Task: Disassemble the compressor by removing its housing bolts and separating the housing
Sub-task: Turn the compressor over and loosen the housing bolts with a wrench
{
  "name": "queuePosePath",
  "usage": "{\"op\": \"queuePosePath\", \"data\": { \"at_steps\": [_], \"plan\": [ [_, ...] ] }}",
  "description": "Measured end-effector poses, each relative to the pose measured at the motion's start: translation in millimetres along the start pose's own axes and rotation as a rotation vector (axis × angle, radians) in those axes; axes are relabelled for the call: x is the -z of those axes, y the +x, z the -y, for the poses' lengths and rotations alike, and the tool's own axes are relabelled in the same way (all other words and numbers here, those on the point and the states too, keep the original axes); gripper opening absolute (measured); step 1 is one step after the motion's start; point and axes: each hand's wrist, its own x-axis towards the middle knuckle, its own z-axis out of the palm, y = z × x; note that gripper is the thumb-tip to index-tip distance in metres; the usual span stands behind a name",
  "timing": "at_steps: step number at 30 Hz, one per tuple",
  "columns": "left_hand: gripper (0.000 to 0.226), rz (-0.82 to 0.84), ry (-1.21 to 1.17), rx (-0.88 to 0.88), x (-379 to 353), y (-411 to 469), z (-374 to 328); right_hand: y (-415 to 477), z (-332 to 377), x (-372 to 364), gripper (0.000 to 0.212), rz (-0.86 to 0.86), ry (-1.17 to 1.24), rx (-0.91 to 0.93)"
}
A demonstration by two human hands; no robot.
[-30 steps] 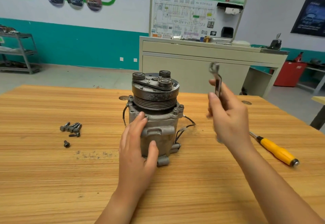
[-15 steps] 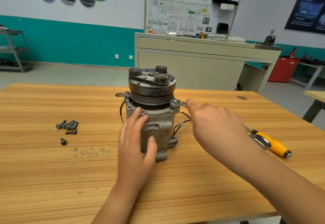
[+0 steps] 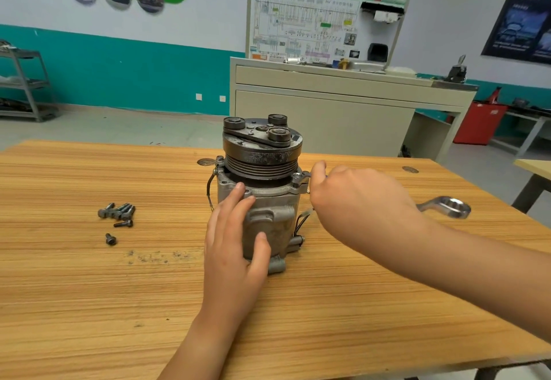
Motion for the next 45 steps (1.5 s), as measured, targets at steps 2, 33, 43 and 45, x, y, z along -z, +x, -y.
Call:
{"op": "queuePosePath", "data": {
  "at_steps": [2,33,43,45],
  "plan": [
    [0.046,0.002,-0.002,0.001,0,0,0,1,-10,-5,0.044,-0.027,-0.03,0.021],
    [0.053,-0.015,-0.04,0.025,3,1,1,-20,-5,-11,0.064,0.1,0.231,-0.29],
    [0.055,-0.032,-0.041,0.02,1,3,-2,-5,12,24,0.065,0.227,0.087,-0.132],
    [0.054,-0.032,-0.046,0.029,1,3,-3,-4,1,22,0.066,0.229,0.082,-0.093]
  ]
}}
